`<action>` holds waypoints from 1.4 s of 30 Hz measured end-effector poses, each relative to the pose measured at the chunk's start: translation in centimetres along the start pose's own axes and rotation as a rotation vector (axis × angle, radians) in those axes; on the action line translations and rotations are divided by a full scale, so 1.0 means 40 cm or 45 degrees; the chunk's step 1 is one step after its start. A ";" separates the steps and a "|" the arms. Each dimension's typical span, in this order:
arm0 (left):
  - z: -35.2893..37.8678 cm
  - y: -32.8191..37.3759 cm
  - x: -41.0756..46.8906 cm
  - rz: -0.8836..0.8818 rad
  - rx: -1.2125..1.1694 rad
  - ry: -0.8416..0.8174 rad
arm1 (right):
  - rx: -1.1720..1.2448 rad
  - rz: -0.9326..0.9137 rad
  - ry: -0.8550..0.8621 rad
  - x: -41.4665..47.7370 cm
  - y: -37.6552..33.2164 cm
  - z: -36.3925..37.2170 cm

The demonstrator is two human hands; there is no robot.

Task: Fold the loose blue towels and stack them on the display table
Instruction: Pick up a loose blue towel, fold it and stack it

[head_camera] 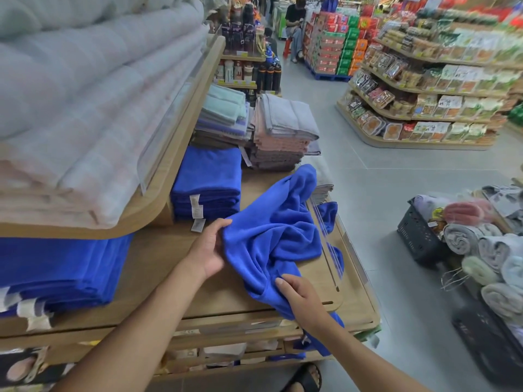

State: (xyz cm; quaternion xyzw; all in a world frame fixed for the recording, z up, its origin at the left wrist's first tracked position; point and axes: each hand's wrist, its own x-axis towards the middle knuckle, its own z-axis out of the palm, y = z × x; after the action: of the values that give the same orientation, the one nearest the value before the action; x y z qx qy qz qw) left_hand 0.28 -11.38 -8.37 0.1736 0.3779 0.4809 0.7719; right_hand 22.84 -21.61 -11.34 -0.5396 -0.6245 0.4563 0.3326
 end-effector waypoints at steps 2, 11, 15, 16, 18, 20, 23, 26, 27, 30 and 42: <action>-0.017 0.003 0.002 0.021 0.082 -0.002 | 0.007 -0.013 0.003 -0.003 -0.004 0.001; -0.054 0.007 -0.012 0.033 0.897 0.180 | 0.020 -0.029 0.011 -0.004 -0.011 0.003; -0.075 0.022 -0.013 0.069 1.127 0.201 | 0.015 -0.023 0.011 -0.004 -0.013 0.003; -0.077 0.030 -0.019 0.080 1.138 0.196 | 0.014 -0.023 0.010 -0.004 -0.013 0.002; -0.077 0.041 -0.033 0.109 0.983 0.134 | 0.021 -0.019 0.009 -0.006 -0.015 0.002; -0.073 0.053 -0.051 0.142 0.697 0.063 | 0.040 -0.009 0.005 -0.007 -0.018 0.001; -0.081 0.078 -0.091 0.229 0.367 -0.035 | 0.067 0.003 -0.013 -0.009 -0.019 -0.001; -0.152 0.100 -0.134 0.186 -0.040 -0.117 | 0.081 0.000 -0.035 -0.011 -0.020 -0.002; -0.180 0.108 -0.150 0.148 -0.094 -0.093 | 0.087 -0.004 -0.041 -0.011 -0.021 -0.003; -0.255 0.124 -0.174 0.040 0.568 0.153 | 0.087 -0.018 -0.049 -0.010 -0.018 -0.002; -0.001 0.104 -0.045 0.696 2.021 0.201 | 0.118 -0.030 -0.047 -0.006 -0.011 0.007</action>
State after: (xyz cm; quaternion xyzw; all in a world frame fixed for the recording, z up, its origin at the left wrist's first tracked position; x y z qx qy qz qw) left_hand -2.72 -10.98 -5.02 0.7159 0.6012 0.2534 0.2486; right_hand 22.48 -21.91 -11.01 -0.5077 -0.6151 0.4907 0.3510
